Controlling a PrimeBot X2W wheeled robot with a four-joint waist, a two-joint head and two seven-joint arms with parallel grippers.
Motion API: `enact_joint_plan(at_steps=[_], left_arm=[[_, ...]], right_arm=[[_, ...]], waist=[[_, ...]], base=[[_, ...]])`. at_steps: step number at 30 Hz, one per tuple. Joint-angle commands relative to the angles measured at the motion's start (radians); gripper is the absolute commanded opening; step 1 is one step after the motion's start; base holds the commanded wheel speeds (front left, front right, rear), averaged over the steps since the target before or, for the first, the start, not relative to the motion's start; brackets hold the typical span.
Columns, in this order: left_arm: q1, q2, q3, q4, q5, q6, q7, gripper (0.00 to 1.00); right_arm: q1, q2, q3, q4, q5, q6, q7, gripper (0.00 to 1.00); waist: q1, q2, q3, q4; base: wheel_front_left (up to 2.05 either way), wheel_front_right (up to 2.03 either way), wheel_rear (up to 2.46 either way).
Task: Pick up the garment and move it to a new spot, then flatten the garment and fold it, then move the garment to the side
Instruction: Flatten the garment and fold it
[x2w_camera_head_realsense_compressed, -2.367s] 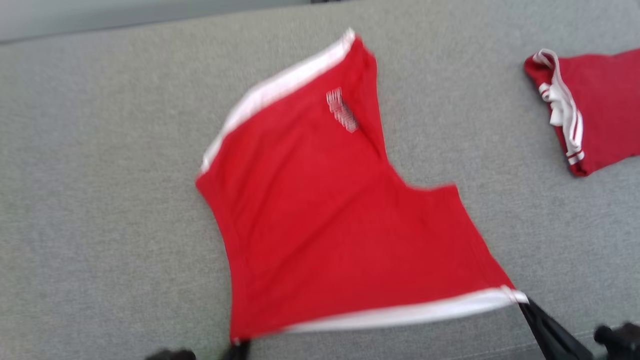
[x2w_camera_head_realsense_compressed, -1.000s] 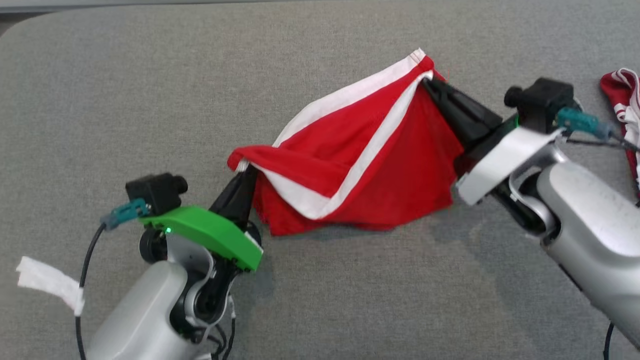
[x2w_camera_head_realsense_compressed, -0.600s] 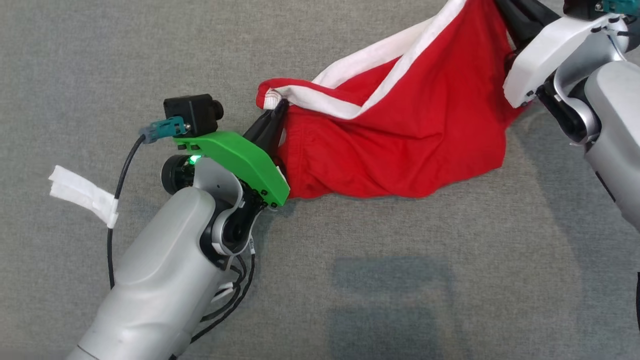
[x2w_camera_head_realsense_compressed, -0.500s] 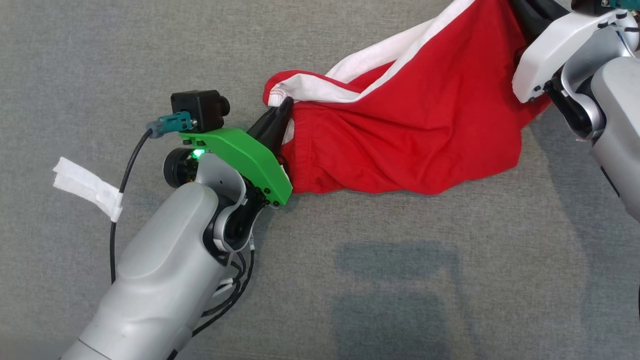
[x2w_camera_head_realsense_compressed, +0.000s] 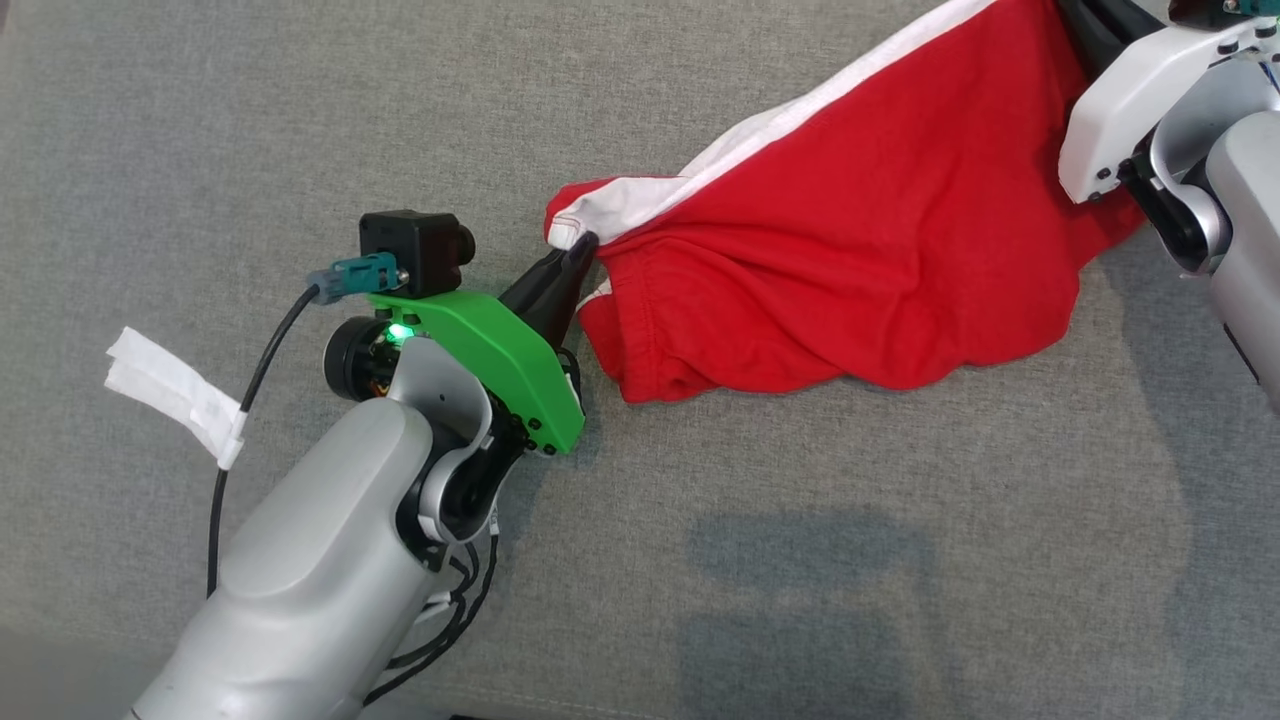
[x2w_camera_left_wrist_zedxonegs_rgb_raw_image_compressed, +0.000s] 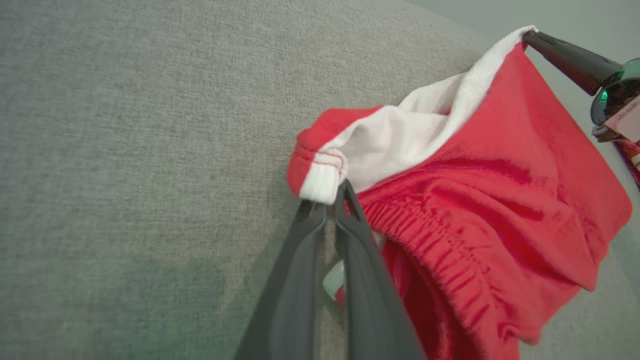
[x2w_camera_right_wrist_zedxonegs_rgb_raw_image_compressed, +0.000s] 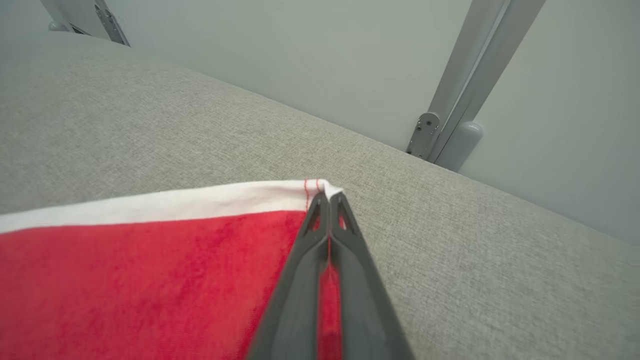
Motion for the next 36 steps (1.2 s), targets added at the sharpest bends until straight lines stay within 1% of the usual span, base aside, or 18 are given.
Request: enact_joint_plan(at_steps=[1,6,11,12,13,14,15,17,20,23,24,25,27,28,29,30,33,36], left_arm=[[0.015,0.012,0.001,-0.011,-0.013,0.006,0.006,0.00],[0.030,0.029,-0.006,-0.043,-0.024,0.010,0.041,0.00],[0.034,0.044,-0.006,-0.050,-0.029,0.019,0.058,0.00],[0.034,0.046,-0.005,-0.051,-0.030,0.022,0.059,0.00],[0.036,0.047,0.000,-0.051,-0.029,0.026,0.052,0.22],[0.037,0.049,0.002,-0.051,-0.026,0.028,0.046,0.91],[0.041,0.052,0.003,-0.049,-0.023,0.030,0.041,1.00],[0.054,0.063,0.007,-0.048,-0.008,0.039,0.021,1.00],[0.102,0.096,0.006,-0.066,0.023,0.063,-0.030,1.00],[0.185,0.130,0.021,-0.125,0.074,0.110,-0.129,1.00],[0.271,0.146,0.030,-0.166,0.083,0.155,-0.188,1.00],[0.297,0.155,0.031,-0.183,0.104,0.171,-0.220,1.00],[0.368,0.149,0.040,-0.212,0.113,0.208,-0.279,1.00],[0.424,0.162,0.038,-0.220,0.148,0.239,-0.320,1.00],[0.447,0.159,0.043,-0.220,0.149,0.252,-0.333,1.00],[0.491,0.151,0.050,-0.222,0.173,0.267,-0.354,1.00],[0.525,0.134,0.080,-0.234,0.207,0.276,-0.366,1.00],[0.544,0.122,0.106,-0.244,0.246,0.275,-0.371,1.00]], right_arm=[[-0.011,-0.002,0.006,0.016,0.002,-0.001,0.007,0.00],[-0.026,0.004,0.033,0.059,-0.020,-0.001,0.030,0.00],[-0.030,0.020,0.052,0.070,-0.008,-0.001,0.037,0.00],[-0.027,0.023,0.056,0.070,-0.004,-0.001,0.036,0.22],[-0.022,0.024,0.064,0.067,0.000,-0.001,0.037,0.51],[-0.018,0.026,0.071,0.065,0.003,-0.001,0.037,1.00],[-0.016,0.025,0.079,0.067,0.000,-0.001,0.036,1.00],[0.000,0.033,0.091,0.071,0.004,-0.001,0.024,1.00],[0.050,0.054,0.079,0.066,0.044,-0.001,-0.006,1.00],[0.119,0.069,0.076,0.049,0.084,-0.001,-0.032,1.00],[0.181,0.072,0.081,0.030,0.102,-0.001,-0.050,1.00],[0.206,0.068,0.083,0.024,0.100,-0.001,-0.067,1.00],[0.256,0.062,0.075,0.007,0.092,-0.001,-0.106,1.00],[0.310,0.063,0.057,-0.011,0.077,-0.001,-0.136,1.00],[0.333,0.061,0.043,-0.021,0.061,-0.001,-0.146,1.00],[0.397,0.074,0.001,-0.045,0.036,-0.001,-0.156,1.00],[0.475,0.093,-0.064,-0.081,0.008,-0.001,-0.157,1.00],[0.507,0.103,-0.088,-0.092,-0.006,-0.001,-0.157,1.00]], waist=[[-0.0001,0.0000,-0.006,-0.004],[-0.0001,0.0000,-0.012,-0.010],[-0.0001,0.0000,-0.010,-0.016],[-0.0001,0.0000,-0.010,-0.017],[-0.0001,0.0000,-0.012,-0.019],[-0.0001,0.0000,-0.016,-0.022],[-0.0001,0.0000,-0.022,-0.025],[-0.0001,0.0000,-0.050,-0.036],[-0.0001,0.0000,-0.124,-0.062],[-0.0001,0.0000,-0.210,-0.102],[-0.0001,0.0000,-0.262,-0.127],[-0.0001,0.0000,-0.286,-0.137],[-0.0001,0.0000,-0.327,-0.157],[-0.0001,0.0000,-0.360,-0.179],[-0.0001,0.0000,-0.372,-0.188],[-0.0001,0.0000,-0.388,-0.212],[-0.0001,0.0000,-0.383,-0.234],[-0.0001,0.0000,-0.361,-0.232]], base=[[0.00,0.00,0.00],[0.00,0.00,0.00],[0.00,0.00,0.00],[0.00,0.00,0.00],[0.00,0.00,0.00],[0.00,0.00,0.00],[0.00,0.00,0.00],[0.00,0.00,0.00],[0.00,0.00,0.00],[0.00,0.00,0.00],[0.00,0.00,0.00],[0.00,0.00,0.00],[0.00,0.00,0.00],[0.00,0.00,0.00],[0.00,0.00,0.00],[0.00,0.00,0.00],[0.00,0.00,0.00],[0.00,0.00,0.00]])
